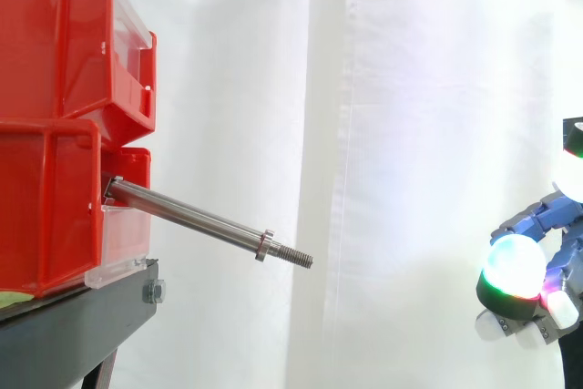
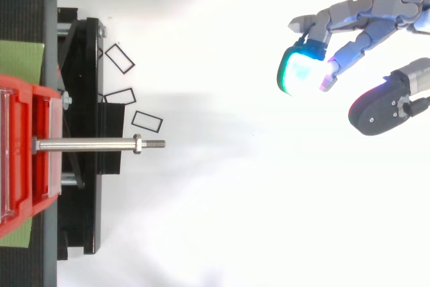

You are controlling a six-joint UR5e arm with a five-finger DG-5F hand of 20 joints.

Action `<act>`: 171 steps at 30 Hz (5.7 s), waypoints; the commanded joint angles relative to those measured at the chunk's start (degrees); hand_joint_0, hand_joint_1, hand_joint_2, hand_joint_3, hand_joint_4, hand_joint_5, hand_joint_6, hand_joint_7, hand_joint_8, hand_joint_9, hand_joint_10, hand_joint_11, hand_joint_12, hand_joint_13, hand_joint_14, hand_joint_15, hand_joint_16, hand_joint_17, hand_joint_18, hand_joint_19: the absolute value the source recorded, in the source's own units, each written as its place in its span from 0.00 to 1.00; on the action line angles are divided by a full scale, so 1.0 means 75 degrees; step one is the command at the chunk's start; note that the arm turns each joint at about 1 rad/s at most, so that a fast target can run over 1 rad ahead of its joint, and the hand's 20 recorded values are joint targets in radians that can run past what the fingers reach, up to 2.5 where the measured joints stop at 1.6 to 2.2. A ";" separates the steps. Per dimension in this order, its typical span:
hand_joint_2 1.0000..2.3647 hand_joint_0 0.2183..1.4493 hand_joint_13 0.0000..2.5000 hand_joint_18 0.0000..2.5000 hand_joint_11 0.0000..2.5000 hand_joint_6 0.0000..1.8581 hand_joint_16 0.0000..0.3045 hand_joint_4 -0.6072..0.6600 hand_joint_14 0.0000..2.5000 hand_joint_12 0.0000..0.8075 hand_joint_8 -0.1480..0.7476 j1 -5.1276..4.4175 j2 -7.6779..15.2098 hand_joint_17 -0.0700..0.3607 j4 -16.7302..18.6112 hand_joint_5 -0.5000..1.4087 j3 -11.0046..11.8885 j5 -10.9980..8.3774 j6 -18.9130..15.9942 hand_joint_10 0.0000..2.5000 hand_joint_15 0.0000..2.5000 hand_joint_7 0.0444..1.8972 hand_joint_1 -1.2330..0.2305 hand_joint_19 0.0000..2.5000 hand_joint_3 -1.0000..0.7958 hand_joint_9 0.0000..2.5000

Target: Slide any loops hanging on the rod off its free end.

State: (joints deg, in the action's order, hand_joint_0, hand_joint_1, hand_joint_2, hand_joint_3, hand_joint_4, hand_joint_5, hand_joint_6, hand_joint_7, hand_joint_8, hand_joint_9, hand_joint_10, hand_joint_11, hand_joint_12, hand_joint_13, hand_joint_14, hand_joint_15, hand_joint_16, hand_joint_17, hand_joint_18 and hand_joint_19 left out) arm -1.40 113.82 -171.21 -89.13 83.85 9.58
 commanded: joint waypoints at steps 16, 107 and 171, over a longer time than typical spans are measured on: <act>0.00 0.29 0.05 0.00 0.10 0.27 0.11 0.70 0.00 0.26 0.44 0.0000 0.0000 0.33 0.0000 0.18 0.0001 0.0000 0.0000 0.00 0.00 0.48 0.43 0.07 0.29 0.29; 0.00 0.29 0.05 0.00 0.10 0.27 0.11 0.70 0.00 0.25 0.44 0.0023 0.0000 0.33 0.0000 0.18 0.0001 0.0000 0.0000 0.00 0.00 0.48 0.43 0.06 0.29 0.29; 0.00 0.29 0.17 0.20 0.09 0.27 0.13 0.69 0.00 0.31 0.46 0.0023 0.0000 0.36 0.0000 0.17 -0.0010 0.0000 0.0000 0.00 0.00 0.48 0.44 0.14 0.29 0.29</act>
State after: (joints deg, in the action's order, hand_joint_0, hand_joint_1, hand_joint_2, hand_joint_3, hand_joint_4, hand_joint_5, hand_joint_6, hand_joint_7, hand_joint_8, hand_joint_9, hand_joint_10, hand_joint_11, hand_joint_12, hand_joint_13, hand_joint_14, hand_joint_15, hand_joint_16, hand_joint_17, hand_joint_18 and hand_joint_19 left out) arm -1.23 113.82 -171.21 -89.13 83.85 9.59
